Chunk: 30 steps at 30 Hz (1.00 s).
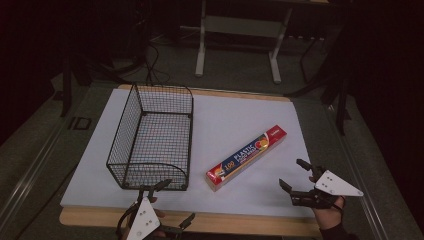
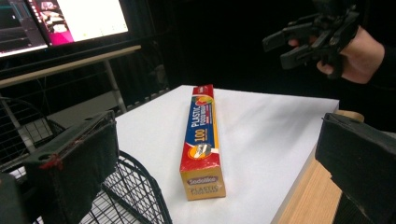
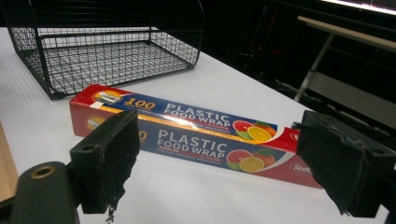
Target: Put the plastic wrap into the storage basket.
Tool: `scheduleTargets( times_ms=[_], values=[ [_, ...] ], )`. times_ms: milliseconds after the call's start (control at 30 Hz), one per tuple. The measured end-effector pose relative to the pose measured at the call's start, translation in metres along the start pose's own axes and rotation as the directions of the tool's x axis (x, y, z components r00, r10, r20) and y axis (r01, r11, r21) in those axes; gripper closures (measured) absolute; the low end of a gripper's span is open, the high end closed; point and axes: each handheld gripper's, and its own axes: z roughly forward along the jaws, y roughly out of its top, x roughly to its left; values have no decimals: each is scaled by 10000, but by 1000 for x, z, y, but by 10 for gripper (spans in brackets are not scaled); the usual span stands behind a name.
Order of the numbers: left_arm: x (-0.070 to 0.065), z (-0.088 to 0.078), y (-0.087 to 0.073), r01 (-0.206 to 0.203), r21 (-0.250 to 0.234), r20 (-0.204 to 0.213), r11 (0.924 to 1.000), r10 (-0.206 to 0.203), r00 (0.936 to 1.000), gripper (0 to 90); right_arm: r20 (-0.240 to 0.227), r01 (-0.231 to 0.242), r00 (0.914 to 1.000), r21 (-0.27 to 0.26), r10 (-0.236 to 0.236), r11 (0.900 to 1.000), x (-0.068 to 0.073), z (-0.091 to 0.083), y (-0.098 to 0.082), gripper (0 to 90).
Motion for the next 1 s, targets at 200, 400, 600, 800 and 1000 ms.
scheduleTargets(
  times_ms=[200, 400, 600, 800, 1000],
  values=[
    [1, 0, -1, 87, 69, 59, 9999, -87, 9999, 1, -99, 246, 9997, 83, -245, 9997, -4, 3, -3, 184],
    [1, 0, -1, 26, 35, 75, 10000, -27, 10000, 1, -621, 437, 9972, 342, -415, 9985, -4, 8, -3, 203],
    [1, 0, -1, 57, 18, 152, 10000, -57, 9999, 1, -781, 369, 9967, 1708, -238, 9846, -1, 18, -2, 119],
    [2, -1, 0, 102, -38, 141, 9999, -101, 9998, 1, -1186, -260, 9916, 2137, 524, 9766, -5, 24, -1, 99],
    [2, -1, 0, 103, -32, 82, 9999, -103, 9999, 1, -939, 66, 9955, 2178, 142, 9760, -13, 26, 5, 99]
  ],
)
